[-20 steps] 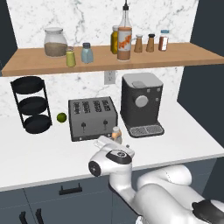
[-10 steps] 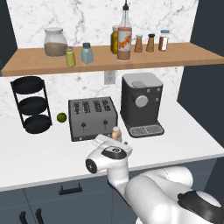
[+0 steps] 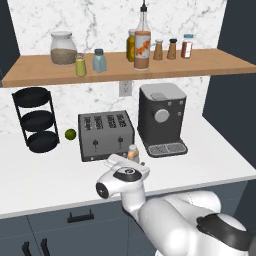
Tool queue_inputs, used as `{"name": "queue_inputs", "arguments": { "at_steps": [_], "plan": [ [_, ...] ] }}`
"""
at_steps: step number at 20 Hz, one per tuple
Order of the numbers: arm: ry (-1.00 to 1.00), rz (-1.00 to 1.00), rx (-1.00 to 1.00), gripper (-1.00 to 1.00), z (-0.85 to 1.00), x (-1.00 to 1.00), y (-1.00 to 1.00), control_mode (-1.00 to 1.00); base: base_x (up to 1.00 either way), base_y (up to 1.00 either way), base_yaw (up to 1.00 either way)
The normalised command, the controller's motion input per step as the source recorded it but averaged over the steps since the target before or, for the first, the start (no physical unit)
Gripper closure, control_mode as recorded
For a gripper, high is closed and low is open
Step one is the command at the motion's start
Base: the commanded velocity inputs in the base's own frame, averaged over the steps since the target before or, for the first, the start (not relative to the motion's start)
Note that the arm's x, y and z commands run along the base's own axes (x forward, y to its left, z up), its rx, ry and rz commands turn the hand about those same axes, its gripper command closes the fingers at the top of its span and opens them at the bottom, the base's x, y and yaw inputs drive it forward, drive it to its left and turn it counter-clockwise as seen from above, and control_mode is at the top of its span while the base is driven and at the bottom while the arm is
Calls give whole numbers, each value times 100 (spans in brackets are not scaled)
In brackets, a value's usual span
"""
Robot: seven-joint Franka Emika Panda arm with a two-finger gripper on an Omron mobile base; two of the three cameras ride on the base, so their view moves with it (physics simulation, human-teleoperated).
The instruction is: Put the shaker and condiment bottle from the counter next to their counterparts in the cabinet.
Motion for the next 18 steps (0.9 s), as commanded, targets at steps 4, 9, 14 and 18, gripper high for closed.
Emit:
{"name": "queue_inputs", "arguments": {
  "at_steps": [4,9,14,18],
  "plan": [
    [0,0,0,-100,-2,12,0,-100,0,0,0],
    [0,0,-2,-100,-6,26,0,-100,0,0,0],
    [0,0,-3,-100,-9,18,0,-100,0,0,0],
    [0,0,-3,-100,-14,4,0,-100,0,0,0]
  ]
}}
